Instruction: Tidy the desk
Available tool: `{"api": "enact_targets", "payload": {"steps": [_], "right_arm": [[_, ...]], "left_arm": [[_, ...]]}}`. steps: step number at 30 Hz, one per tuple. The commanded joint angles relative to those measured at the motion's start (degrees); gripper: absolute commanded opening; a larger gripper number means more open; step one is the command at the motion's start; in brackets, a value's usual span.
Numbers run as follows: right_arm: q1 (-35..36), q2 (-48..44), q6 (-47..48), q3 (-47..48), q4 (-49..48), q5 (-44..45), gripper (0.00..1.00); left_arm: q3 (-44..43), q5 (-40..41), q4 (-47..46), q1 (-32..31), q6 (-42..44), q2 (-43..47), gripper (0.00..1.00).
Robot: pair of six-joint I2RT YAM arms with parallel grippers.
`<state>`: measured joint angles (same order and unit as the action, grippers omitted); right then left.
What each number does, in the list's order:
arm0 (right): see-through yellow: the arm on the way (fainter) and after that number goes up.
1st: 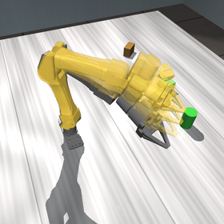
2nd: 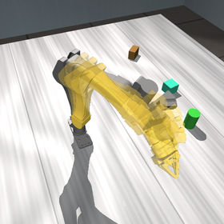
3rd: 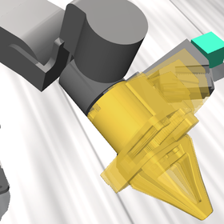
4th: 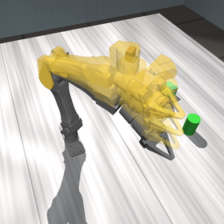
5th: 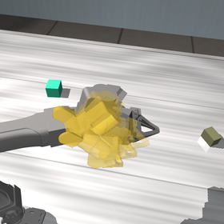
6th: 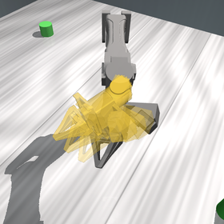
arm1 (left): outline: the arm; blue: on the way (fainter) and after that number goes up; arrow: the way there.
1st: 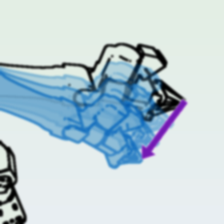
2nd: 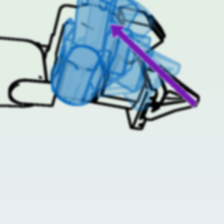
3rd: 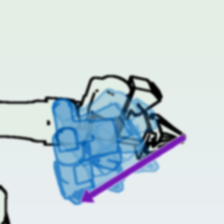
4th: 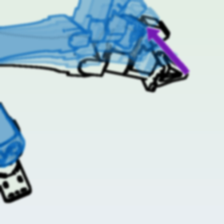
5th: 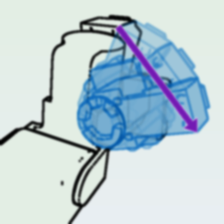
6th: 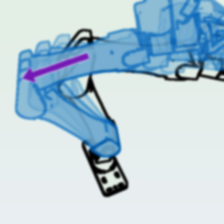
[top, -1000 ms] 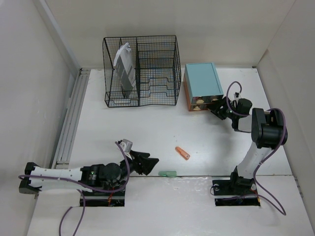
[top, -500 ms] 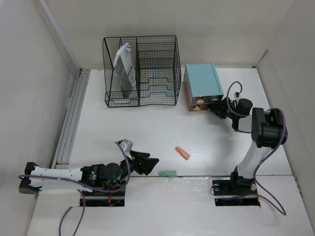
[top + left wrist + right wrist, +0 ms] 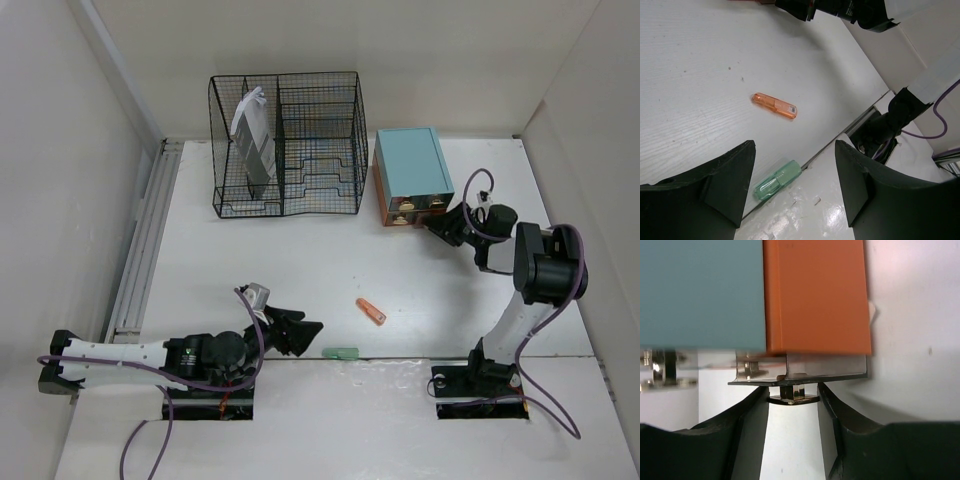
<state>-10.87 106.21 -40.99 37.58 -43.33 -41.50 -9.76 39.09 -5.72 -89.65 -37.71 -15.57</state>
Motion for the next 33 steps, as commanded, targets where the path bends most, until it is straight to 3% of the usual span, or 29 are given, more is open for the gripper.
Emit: {"api": "enact_targets", "payload": {"steps": [1,5,9,13,17,19,22,29,33], "right_arm": [[-0.82,-3.64,3.99,-3.12,1.66,-4.03,0.33],[-1.87,-5.93,8.37,-4.36,7.37,-5.35,0.33],[-2.39,-9.09,14.26,-3.75,19.38,-6.49,0.33],[-3.01,-11.12,17.78,-4.27,23.72,-6.49,0.36],[-4.07,-11.73,18.93,-4.27,25.66,-7.01,0.56],[-4.07,-11.73,20.42,-3.75,26.54,-9.20,0.70],[-4.07,-13.83,21.04,-3.22,28.64,-10.54,0.77],[-4.07,-23.76,26.40,-1.29,40.61,-16.25,0.79],[3.54,-30.70,30.26,1.61,47.54,-19.32,0.74]], "left_arm": [[-1.93,0.81,-1.76,-0.27,0.98,0.81,0.61],[-1.93,0.81,-1.76,-0.27,0.98,0.81,0.61],[-1.93,0.81,-1.76,-0.27,0.98,0.81,0.61],[-1.93,0.81,-2.28,-0.27,1.50,0.81,0.61],[-1.93,0.81,-2.90,-0.27,2.03,-0.24,0.61],[-1.93,0.81,-2.90,-0.27,2.03,-0.25,0.61],[-1.93,0.28,-2.90,-0.27,2.03,-0.25,0.61],[-1.93,-0.33,-3.95,-0.27,2.65,-0.25,0.61],[-1.32,-0.86,-7.37,-0.27,4.48,-1.38,0.61]]}}
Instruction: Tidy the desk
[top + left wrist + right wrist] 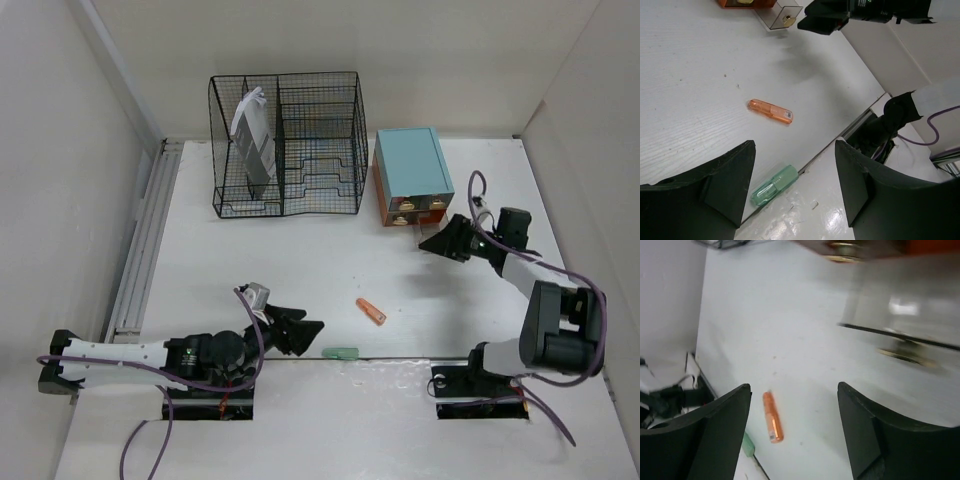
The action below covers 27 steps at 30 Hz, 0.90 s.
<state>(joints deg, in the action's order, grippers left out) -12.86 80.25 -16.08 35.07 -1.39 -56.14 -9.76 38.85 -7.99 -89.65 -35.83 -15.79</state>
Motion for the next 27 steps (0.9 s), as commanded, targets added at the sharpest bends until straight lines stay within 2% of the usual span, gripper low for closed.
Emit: {"api": "enact_targets", "payload": {"steps": [1,3,4,5,6,7,8,9,10,11,12,13,16,18,20,21,22,27], "right_arm": [[7.66,-6.14,5.35,4.13,5.61,-4.68,0.74],[12.14,-9.39,9.55,7.98,7.53,-4.68,0.64],[17.47,-10.36,12.79,10.35,12.41,-0.68,0.52],[20.74,-11.24,16.65,13.07,15.25,2.41,0.38],[24.34,-12.47,24.78,19.01,18.41,6.88,0.04],[28.12,-12.48,27.39,21.51,20.70,19.62,0.00],[35.81,-13.27,30.46,23.62,24.12,25.67,0.00],[39.37,-13.28,37.10,25.21,25.28,31.12,0.00],[42.54,-13.80,39.52,26.01,25.29,36.57,0.00],[46.66,-13.80,41.20,26.01,26.51,43.85,0.06],[46.70,-13.11,42.69,26.71,28.00,43.92,0.36],[46.70,-12.06,44.88,28.54,30.37,42.70,0.91],[47.32,-6.96,45.87,31.28,38.29,34.89,0.95],[48.53,-4.32,45.87,31.29,40.57,32.51,0.83],[50.12,-1.86,45.87,31.82,42.51,33.90,0.69],[51.00,1.02,45.87,31.82,43.48,35.47,0.65],[52.31,2.36,45.87,31.82,44.27,36.09,0.62],[54.78,6.06,43.42,29.27,42.53,41.63,0.63]], "left_arm": [[-1.32,-1.14,-5.11,-0.27,2.61,-1.17,0.61],[-1.32,-1.84,-5.90,-0.27,3.49,-2.40,0.60],[-2.10,-1.85,-5.90,-0.27,4.10,-2.92,0.59],[-3.15,-1.85,-5.90,-0.27,4.11,-3.63,0.53],[-3.77,-1.85,-4.85,-0.27,4.11,-5.20,0.47],[-4.39,-1.85,-4.32,-0.27,4.11,-6.08,0.40],[-5.17,-1.85,-3.62,-0.27,4.11,-7.05,0.33],[-6.84,-2.37,-1.87,-0.27,4.11,-9.06,0.19],[-7.72,-2.38,-0.90,-0.27,3.50,-10.13,0.14],[-8.51,-2.99,0.07,-0.27,2.53,-11.18,0.09],[-10.35,-2.99,1.21,-0.27,1.83,-12.32,0.05],[-11.15,-3.77,3.31,-0.27,1.21,-14.51,0.03],[-13.78,-5.80,7.09,-0.27,-2.13,-19.16,0.05],[-15.37,-7.38,9.38,-0.27,-5.02,-22.07,0.17],[-16.61,-9.48,10.71,-0.27,-5.82,-26.29,0.30],[-17.13,-11.24,11.41,-0.27,-5.83,-27.35,0.42],[-17.14,-12.04,11.42,-0.27,-6.61,-28.32,0.44],[-13.19,-13.88,10.81,-0.79,-8.89,-28.69,0.47]]}}
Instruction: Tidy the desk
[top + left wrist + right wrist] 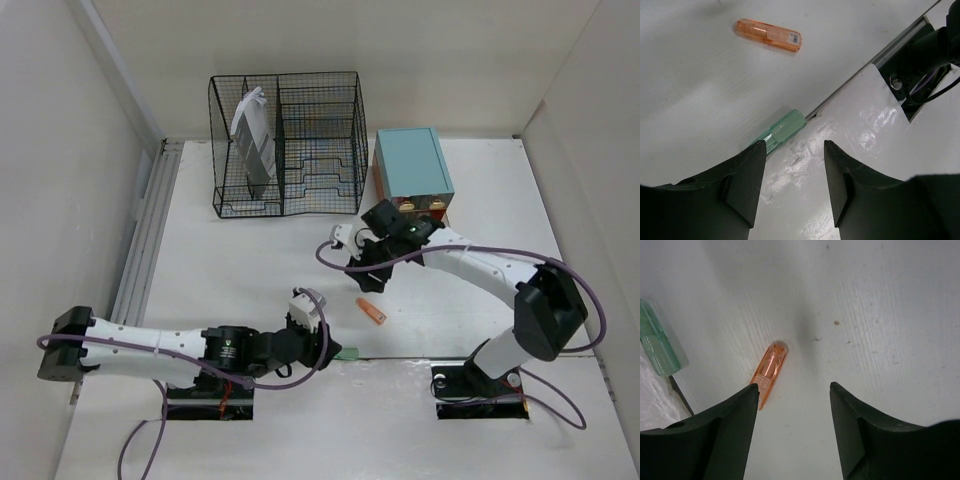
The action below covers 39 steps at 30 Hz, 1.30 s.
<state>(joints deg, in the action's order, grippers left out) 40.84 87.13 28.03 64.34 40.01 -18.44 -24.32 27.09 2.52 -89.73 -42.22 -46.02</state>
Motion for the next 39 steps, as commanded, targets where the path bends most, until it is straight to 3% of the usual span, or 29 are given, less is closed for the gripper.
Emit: {"api": "enact_targets", "payload": {"steps": [1,6,11,30,34,39], "right_arm": [[1.08,0.05,-0.70,0.00,1.12,4.98,0.65],[5.12,4.44,-1.84,0.62,2.27,8.67,0.71],[7.85,9.80,-1.84,2.54,5.42,10.97,0.78],[11.37,18.15,-7.03,5.01,8.42,14.31,0.73],[11.98,19.74,-7.55,5.01,9.03,16.33,0.65],[11.98,21.85,-7.55,4.39,9.03,18.61,0.35]], "left_arm": [[2.25,-3.00,-0.23,-0.71,-3.04,2.24,0.47],[8.83,-5.47,-4.11,-0.71,-3.05,9.09,0.53],[9.46,-5.47,-3.40,-0.71,-3.57,12.80,0.54],[7.62,-6.61,-3.23,-0.71,-1.38,10.07,0.54],[7.09,-6.61,-2.70,-0.71,-1.38,10.07,0.54],[7.09,-6.61,-2.70,-0.71,-1.38,10.60,0.54]]}}
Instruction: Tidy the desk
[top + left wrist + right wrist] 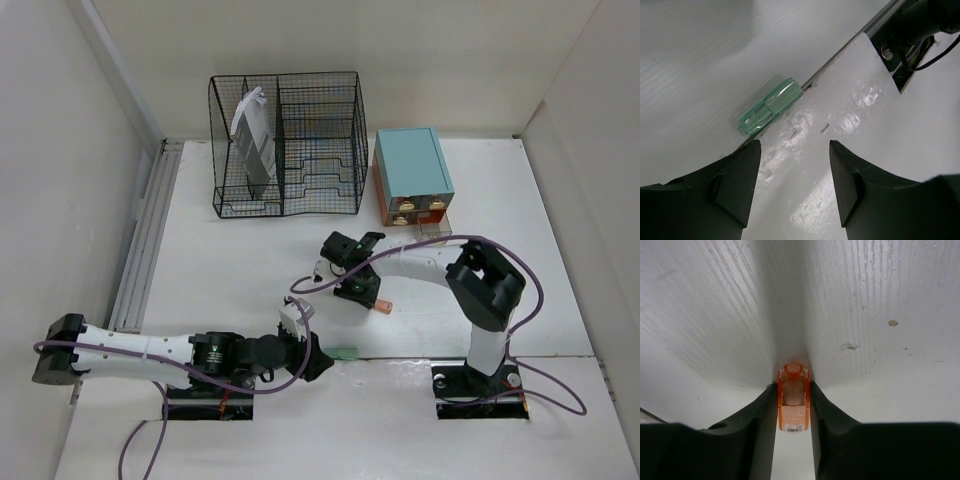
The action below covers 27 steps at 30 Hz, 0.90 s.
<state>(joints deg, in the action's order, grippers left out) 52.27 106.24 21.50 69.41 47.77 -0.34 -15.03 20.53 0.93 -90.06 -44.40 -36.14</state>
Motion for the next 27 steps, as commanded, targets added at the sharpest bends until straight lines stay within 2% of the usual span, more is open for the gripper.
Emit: {"api": "enact_targets", "payload": {"steps": [1,3,7,11,18,27], "right_arm": [[0.55,2.75,-1.02,-0.68,1.27,1.04,0.31],[0.55,2.75,-1.02,-0.68,1.27,1.56,0.19],[0.55,1.44,-1.02,0.11,0.14,2.62,0.11],[-2.60,-2.34,-0.40,3.27,-0.92,3.33,0.09],[-14.28,-10.69,3.46,7.49,-4.96,4.11,0.08],[-22.03,-12.37,11.54,9.17,-9.62,6.67,0.04]], "left_arm": [[-2.20,-0.06,-1.10,-0.38,0.81,0.72,0.54],[-2.20,-0.06,-1.10,-0.38,0.81,0.72,0.54],[-2.20,-0.06,-1.10,-0.38,1.34,0.72,0.54],[-2.20,-0.06,-1.63,-0.38,1.86,0.72,0.54],[-2.20,-0.58,-1.63,-0.38,2.39,0.19,0.54],[-2.20,-0.58,-2.77,-0.38,3.45,0.19,0.54]]}}
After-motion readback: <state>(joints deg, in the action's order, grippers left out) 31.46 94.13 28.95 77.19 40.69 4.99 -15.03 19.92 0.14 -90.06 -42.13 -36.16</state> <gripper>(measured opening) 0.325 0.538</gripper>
